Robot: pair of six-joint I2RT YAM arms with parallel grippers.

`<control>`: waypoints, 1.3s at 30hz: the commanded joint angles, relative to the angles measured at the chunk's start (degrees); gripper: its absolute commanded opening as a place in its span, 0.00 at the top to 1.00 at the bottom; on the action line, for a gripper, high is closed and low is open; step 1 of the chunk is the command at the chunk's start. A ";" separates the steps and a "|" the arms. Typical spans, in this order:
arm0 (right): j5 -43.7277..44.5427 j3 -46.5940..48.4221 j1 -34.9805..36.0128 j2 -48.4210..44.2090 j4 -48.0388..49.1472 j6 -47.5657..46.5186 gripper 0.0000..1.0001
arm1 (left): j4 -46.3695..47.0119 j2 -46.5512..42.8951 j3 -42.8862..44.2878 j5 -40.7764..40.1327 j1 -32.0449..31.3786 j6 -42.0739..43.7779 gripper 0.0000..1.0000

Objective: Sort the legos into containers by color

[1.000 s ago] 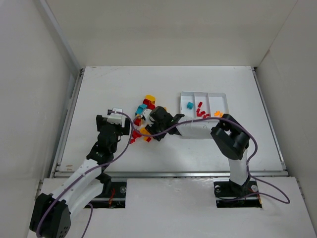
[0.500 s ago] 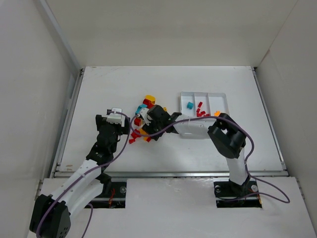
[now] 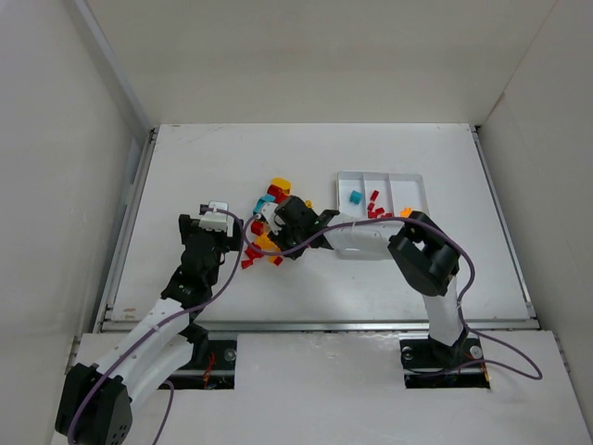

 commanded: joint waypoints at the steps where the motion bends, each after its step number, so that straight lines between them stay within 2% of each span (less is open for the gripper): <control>1: -1.91 1.64 0.86 1.18 -0.71 -0.38 0.78 | 2.46 -1.12 -0.24 1.56 -0.22 0.94 0.00; 4: -1.91 0.23 0.86 0.48 -0.19 -0.90 0.83 | 2.46 -1.12 -0.24 1.57 -0.22 0.94 0.00; 13: -1.04 -3.72 0.86 -4.88 0.34 -1.43 0.90 | 2.46 -1.12 -0.24 1.57 -0.22 0.94 0.00; 22: 6.79 -8.55 -1.15 -19.56 1.40 3.30 0.91 | 2.46 -1.12 -0.24 3.32 -0.22 0.94 0.00; 24: 8.72 -10.21 -4.66 -23.67 1.40 5.33 0.91 | 2.46 -1.12 -0.24 4.11 -0.22 1.47 0.00; 26: 8.73 -11.89 -8.26 -26.67 1.40 8.58 0.91 | 2.46 -1.12 -0.24 5.61 -0.22 1.47 0.04; 32: 8.20 -20.41 -26.80 -38.19 1.40 12.02 0.92 | 0.62 -1.12 0.29 9.91 -0.22 1.99 0.19; 37: 8.54 -23.84 -40.51 -39.69 -0.44 12.02 0.90 | -2.37 -1.12 0.82 19.57 -0.22 4.09 0.27; 39: 8.55 -23.85 -43.07 -36.10 -1.85 11.40 0.89 | -4.56 -0.60 1.43 25.43 -0.22 4.72 0.30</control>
